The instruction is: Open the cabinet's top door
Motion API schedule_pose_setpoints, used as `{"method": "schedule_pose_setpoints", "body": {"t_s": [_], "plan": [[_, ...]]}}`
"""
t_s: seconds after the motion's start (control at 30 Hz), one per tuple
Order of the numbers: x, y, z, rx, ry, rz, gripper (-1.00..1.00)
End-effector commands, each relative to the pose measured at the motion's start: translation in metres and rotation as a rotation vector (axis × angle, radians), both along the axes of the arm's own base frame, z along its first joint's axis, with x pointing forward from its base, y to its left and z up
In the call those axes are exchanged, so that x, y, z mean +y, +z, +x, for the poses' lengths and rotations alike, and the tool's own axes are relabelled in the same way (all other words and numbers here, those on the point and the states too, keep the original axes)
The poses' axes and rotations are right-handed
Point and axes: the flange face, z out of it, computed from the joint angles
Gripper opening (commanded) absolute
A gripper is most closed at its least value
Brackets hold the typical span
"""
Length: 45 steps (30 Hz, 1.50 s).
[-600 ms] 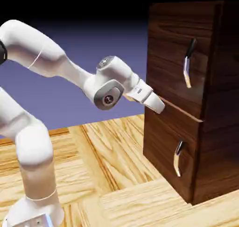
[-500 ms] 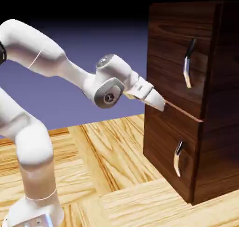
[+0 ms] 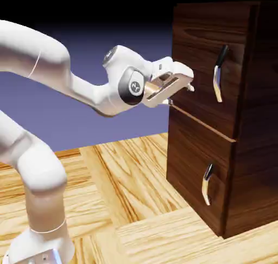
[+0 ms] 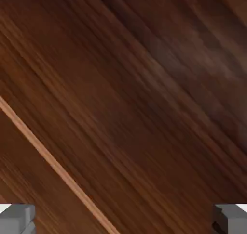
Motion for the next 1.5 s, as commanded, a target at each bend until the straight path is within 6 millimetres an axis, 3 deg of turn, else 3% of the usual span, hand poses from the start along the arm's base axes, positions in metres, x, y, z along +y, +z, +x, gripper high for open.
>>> {"method": "schedule_pose_setpoints", "body": {"t_s": [0.0,0.37,0.7,1.07,1.47], "plan": [[0.000,0.003,-0.001,-0.014,0.024,-0.041,0.00],[-0.005,0.031,-0.014,-0.168,0.249,-0.509,0.00],[-0.027,0.043,-0.023,-0.285,0.394,-0.952,0.00],[-0.067,0.043,-0.025,-0.367,0.499,-1.453,0.00],[-0.130,0.033,-0.019,-0.376,0.567,-2.008,0.00]]}}
